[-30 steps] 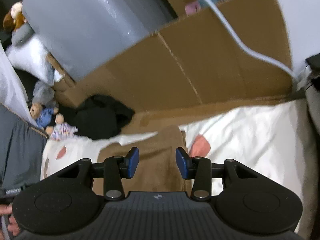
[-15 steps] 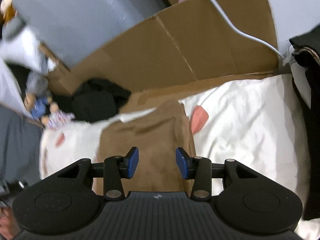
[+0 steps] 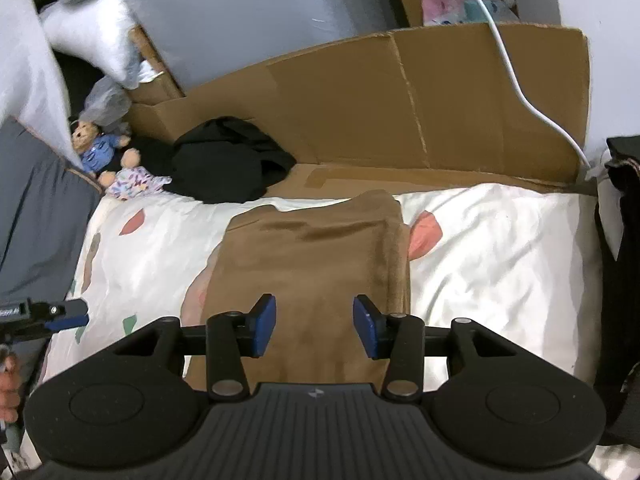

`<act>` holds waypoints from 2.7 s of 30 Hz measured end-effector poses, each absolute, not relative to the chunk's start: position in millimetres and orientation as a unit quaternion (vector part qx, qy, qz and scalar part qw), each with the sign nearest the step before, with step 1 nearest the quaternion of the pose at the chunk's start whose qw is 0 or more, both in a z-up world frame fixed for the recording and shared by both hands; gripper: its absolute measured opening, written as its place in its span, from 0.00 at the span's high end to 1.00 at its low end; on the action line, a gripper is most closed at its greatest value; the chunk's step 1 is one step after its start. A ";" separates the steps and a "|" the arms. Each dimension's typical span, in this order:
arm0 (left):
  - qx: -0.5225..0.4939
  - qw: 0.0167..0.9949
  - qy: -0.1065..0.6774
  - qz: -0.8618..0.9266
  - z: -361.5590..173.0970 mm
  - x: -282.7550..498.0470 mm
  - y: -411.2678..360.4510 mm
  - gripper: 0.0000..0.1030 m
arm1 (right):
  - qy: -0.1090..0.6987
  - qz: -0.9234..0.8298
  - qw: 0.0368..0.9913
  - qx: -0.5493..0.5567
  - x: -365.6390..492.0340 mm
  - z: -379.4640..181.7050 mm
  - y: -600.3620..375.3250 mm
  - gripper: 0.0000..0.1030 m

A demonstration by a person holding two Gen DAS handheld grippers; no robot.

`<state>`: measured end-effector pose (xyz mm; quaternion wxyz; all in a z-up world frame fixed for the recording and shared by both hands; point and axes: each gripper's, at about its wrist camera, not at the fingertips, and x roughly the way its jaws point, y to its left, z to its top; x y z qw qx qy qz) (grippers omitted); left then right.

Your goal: Fold clothes

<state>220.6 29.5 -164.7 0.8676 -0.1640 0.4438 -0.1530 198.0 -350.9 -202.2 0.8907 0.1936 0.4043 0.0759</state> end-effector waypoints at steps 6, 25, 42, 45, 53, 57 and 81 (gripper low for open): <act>-0.142 0.868 0.455 -0.142 -171.7 216.4 43.4 0.49 | 0.413 0.080 0.887 0.187 196.1 -206.6 -343.1 0.44; -0.113 0.861 0.458 -0.188 -206.2 242.0 11.8 0.43 | 0.420 0.084 0.888 0.165 205.3 -236.4 -337.4 0.41; -0.061 0.846 0.495 -0.188 -244.5 296.2 -32.5 0.38 | 0.424 0.055 0.890 0.159 245.5 -289.5 -362.0 0.41; -0.076 0.843 0.503 -0.174 -245.4 305.6 -34.0 0.38 | 0.415 0.049 0.894 0.163 256.1 -294.4 -362.5 0.41; -0.052 0.831 0.522 -0.186 -230.8 312.6 -52.8 0.38 | 0.373 -0.011 0.912 0.172 262.2 -291.1 -368.9 0.41; -0.037 0.830 0.520 -0.199 -228.2 314.8 -62.2 0.38 | 0.362 -0.034 0.914 0.182 264.7 -289.0 -371.7 0.41; -0.014 0.833 0.527 -0.166 -257.6 350.4 -74.2 0.44 | 0.409 0.030 0.890 0.202 298.4 -311.1 -391.7 0.41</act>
